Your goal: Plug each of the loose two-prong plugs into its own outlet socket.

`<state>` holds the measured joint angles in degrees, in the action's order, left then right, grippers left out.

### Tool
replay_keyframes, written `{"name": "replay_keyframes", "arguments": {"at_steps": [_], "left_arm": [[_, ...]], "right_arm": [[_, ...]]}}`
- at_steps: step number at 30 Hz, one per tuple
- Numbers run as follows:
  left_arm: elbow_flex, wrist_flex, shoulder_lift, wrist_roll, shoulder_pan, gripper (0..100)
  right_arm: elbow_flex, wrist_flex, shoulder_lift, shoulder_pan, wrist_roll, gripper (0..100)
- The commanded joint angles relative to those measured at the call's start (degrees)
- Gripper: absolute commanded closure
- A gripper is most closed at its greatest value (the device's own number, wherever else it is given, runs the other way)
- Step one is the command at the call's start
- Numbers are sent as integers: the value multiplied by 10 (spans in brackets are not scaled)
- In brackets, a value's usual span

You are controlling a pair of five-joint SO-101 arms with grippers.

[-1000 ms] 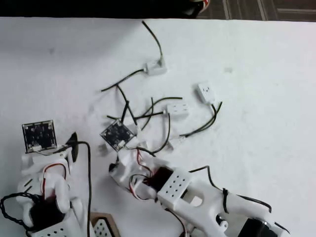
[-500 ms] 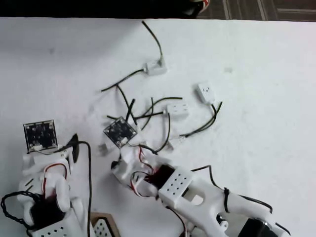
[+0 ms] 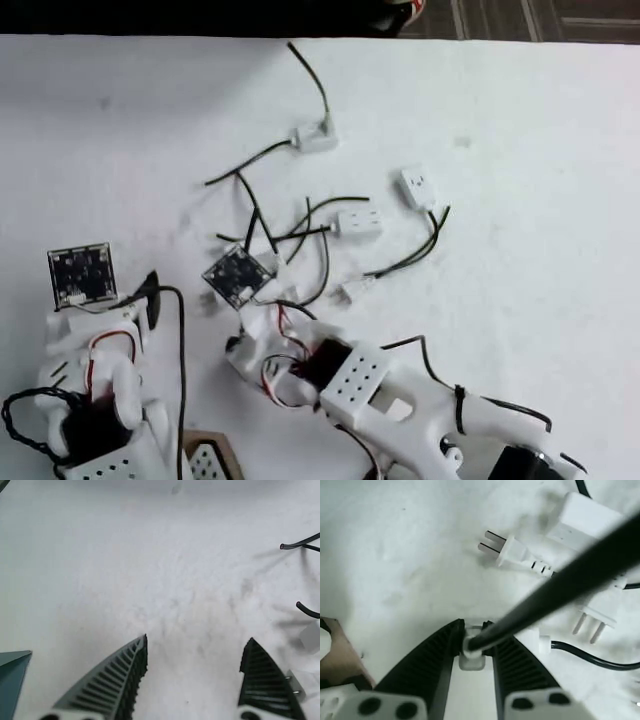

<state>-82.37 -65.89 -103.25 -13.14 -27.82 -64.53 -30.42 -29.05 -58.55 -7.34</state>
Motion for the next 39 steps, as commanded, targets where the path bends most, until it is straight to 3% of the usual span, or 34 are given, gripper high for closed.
{"name": "replay_keyframes", "arguments": {"at_steps": [1, 6, 14, 21, 28, 39], "left_arm": [[1, 13, -5, -4, -6, 699], [1, 13, -5, -4, -6, 699], [1, 12, -5, -4, -7, 699], [1, 11, -5, -4, -7, 699], [2, 13, -5, -2, 1, 699], [44, 9, -5, 2, 113, 675]], "right_arm": [[-5, -12, 11, -10, -1, 981], [-34, 69, 11, -10, 4, 981], [-120, 204, 6, -10, 81, 981], [-120, 182, -3, -10, 89, 981], [-123, 108, -116, -10, 85, 981], [-123, 56, -244, -10, 85, 981]]}}
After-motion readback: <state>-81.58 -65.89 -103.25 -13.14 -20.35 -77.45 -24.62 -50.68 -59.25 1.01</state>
